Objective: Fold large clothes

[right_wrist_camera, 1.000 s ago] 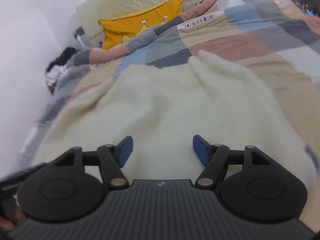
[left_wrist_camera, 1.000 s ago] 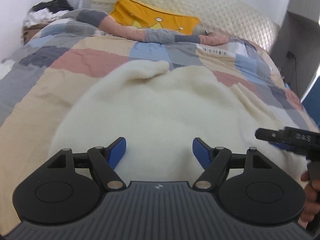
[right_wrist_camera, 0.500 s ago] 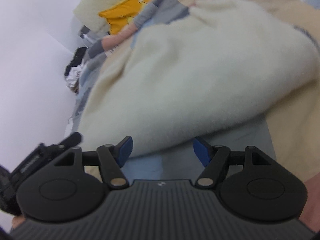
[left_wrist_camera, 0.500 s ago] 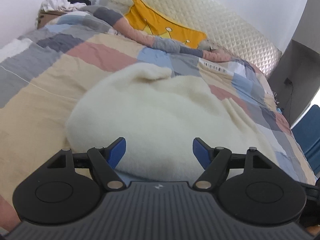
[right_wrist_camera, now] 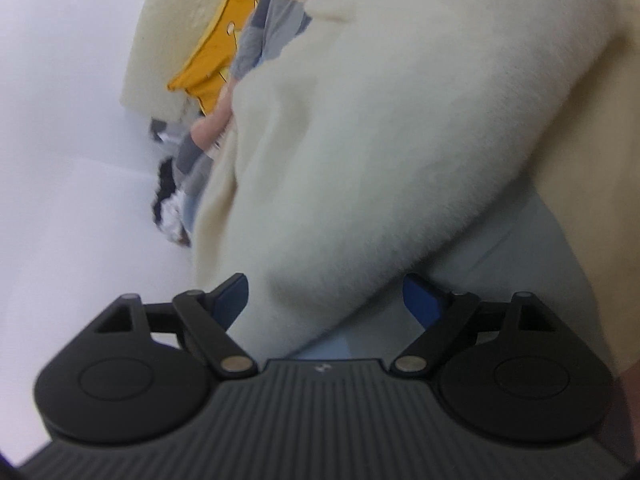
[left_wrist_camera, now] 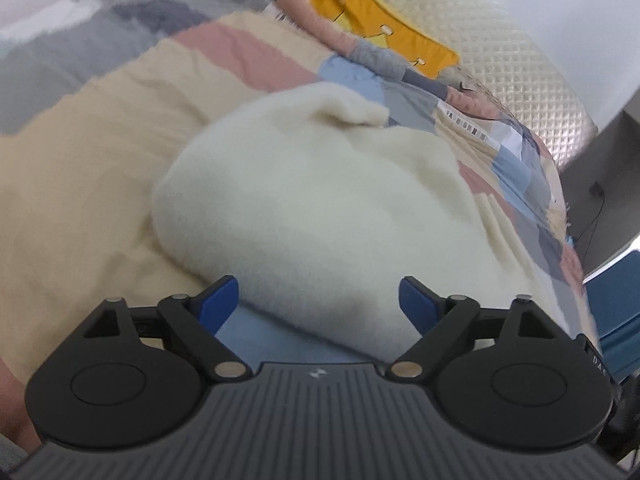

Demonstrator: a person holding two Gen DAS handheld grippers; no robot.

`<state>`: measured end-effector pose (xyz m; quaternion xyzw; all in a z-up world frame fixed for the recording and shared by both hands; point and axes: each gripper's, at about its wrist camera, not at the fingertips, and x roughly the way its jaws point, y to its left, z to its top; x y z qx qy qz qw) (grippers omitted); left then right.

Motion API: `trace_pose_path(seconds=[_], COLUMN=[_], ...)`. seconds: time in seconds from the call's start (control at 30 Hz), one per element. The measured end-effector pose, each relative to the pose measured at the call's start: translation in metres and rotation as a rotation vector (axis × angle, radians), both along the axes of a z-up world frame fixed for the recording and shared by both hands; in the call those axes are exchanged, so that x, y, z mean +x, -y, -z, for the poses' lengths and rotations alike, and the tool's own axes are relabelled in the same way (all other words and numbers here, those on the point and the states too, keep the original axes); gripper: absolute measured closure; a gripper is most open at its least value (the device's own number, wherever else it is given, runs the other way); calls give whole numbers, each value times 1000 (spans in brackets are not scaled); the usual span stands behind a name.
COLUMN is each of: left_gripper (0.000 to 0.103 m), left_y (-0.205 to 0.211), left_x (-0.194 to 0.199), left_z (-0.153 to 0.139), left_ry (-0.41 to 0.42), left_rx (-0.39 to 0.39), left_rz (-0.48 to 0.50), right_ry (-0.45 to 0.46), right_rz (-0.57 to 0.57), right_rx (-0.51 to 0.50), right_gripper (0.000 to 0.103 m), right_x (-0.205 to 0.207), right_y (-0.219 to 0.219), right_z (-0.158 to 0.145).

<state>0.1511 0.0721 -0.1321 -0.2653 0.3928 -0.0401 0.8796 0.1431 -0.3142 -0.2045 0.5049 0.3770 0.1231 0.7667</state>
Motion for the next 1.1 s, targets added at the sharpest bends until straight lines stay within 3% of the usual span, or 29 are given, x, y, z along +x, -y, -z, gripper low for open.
trace_pose_path(seconds=[0.03, 0.1, 0.2, 0.37, 0.6, 0.87, 1.03, 1.1], left_gripper=[12, 12, 12, 12, 12, 12, 12, 13], left_y=[-3, -7, -10, -19, -25, -35, -41, -47], left_x=[1, 4, 9, 16, 20, 26, 35, 43], left_z=[3, 8, 14, 28, 38, 45, 50, 55], left_ry=[-15, -41, -69, -125, -151, -149, -142, -134], left_rx=[-25, -53, -75, -166, -225, -316, -395, -465], left_rz=[-6, -21, -39, -77, -117, -138, -151, -163], right_ry=[14, 47, 67, 10, -24, 79, 149, 153], right_rz=[4, 10, 18, 38, 90, 127, 136, 139], right_rx=[13, 19, 16, 61, 106, 246, 271, 275], right_gripper=[16, 0, 0, 0, 0, 0, 0, 0], right_x=[0, 0, -1, 1, 13, 11, 9, 9], right_y=[0, -1, 0, 3, 9, 19, 18, 19], right_z=[-1, -6, -9, 3, 16, 11, 1, 0])
